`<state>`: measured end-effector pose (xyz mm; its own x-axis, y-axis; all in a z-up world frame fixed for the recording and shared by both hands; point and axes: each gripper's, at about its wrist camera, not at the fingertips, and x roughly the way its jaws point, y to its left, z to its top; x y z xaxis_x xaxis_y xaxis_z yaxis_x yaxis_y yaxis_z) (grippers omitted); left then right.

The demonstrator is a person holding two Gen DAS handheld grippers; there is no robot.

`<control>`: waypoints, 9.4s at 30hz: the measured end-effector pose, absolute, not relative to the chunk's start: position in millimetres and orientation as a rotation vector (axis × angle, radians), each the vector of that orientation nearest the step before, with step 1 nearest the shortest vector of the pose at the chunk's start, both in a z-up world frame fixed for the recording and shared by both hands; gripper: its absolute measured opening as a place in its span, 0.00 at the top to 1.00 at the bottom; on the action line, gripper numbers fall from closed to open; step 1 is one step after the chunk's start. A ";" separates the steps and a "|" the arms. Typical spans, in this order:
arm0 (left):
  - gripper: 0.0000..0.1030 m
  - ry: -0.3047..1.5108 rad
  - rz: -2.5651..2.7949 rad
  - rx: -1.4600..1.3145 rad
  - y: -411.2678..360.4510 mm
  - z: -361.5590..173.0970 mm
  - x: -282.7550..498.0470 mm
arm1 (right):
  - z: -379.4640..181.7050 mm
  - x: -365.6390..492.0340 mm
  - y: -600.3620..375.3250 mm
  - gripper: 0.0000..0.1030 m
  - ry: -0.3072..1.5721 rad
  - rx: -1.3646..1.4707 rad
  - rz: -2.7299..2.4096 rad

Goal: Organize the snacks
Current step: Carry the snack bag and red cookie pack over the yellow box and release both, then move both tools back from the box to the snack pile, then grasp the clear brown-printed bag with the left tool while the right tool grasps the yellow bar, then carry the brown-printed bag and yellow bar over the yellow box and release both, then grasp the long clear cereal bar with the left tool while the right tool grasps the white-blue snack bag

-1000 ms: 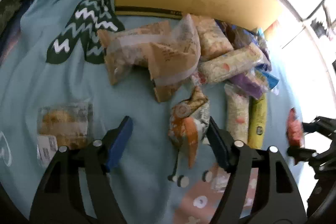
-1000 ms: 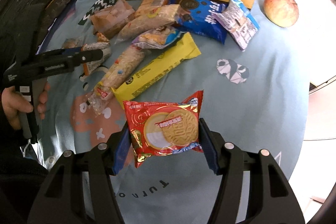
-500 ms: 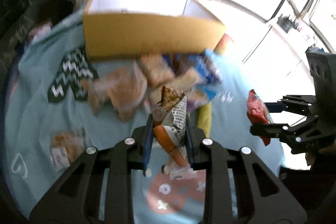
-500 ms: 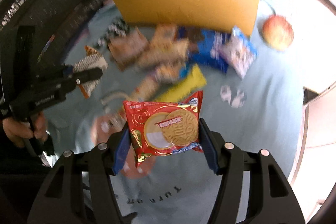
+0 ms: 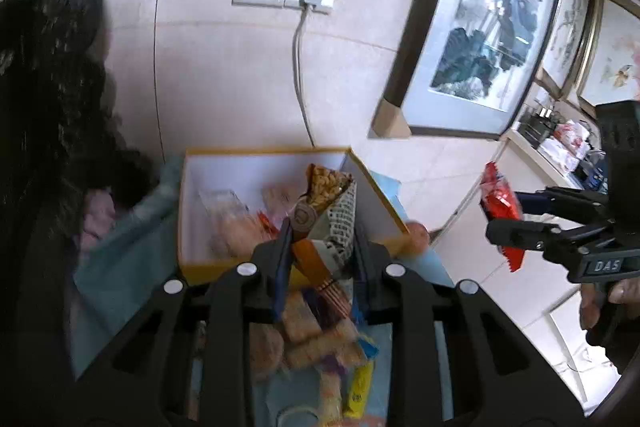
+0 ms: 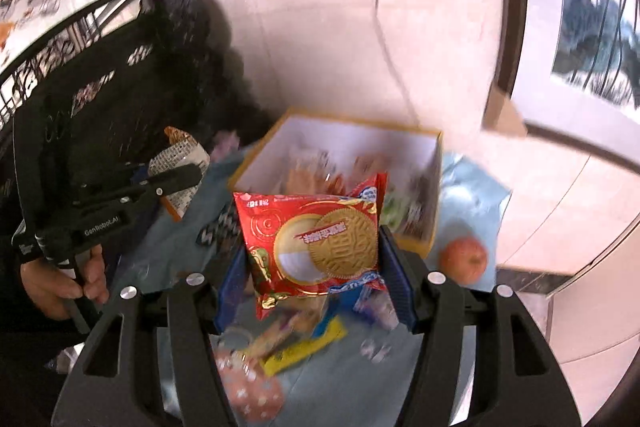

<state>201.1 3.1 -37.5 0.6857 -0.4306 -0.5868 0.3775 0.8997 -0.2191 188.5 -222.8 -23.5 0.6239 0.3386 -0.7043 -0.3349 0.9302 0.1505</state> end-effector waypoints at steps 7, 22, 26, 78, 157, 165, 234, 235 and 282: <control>0.74 0.711 -0.403 -0.040 -12.2 -30.6 257.9 | -8.1 239.7 -223.4 0.40 0.804 0.012 0.333; 0.02 0.782 -0.309 -0.042 -16.9 -64.6 351.4 | -45.1 338.7 -204.8 0.10 0.852 -0.078 0.240; 0.02 0.816 -0.280 -0.043 -1.3 -84.1 345.3 | -60.2 328.7 -210.7 0.10 0.865 -0.072 0.251; 0.71 1.007 -0.288 0.006 32.9 -250.9 188.3 | -299.0 151.5 -165.6 0.33 1.329 -0.244 0.327; 0.71 0.898 -0.465 -0.122 30.5 -177.0 132.5 | -167.5 125.9 -223.7 0.80 1.065 0.118 0.325; 0.71 0.831 -0.425 -0.157 17.7 -121.6 194.9 | -97.0 180.8 -225.6 0.80 0.942 0.089 0.324; 0.71 1.065 -0.480 0.227 -43.3 -290.4 118.8 | -294.4 257.4 -265.3 0.20 1.302 0.322 -0.056; 0.72 1.070 -0.483 0.214 -40.6 -289.3 119.3 | -294.4 258.5 -264.8 0.24 1.305 0.322 -0.047; 0.73 1.035 -0.503 0.075 5.9 -264.1 114.0 | -244.8 210.6 -297.8 0.47 1.227 0.155 0.095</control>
<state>114.0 5.9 -264.1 0.4085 -0.3639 -0.8371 0.4333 0.8845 -0.1730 210.6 -297.8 -244.8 0.3350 0.1557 -0.9293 0.0114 0.9855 0.1692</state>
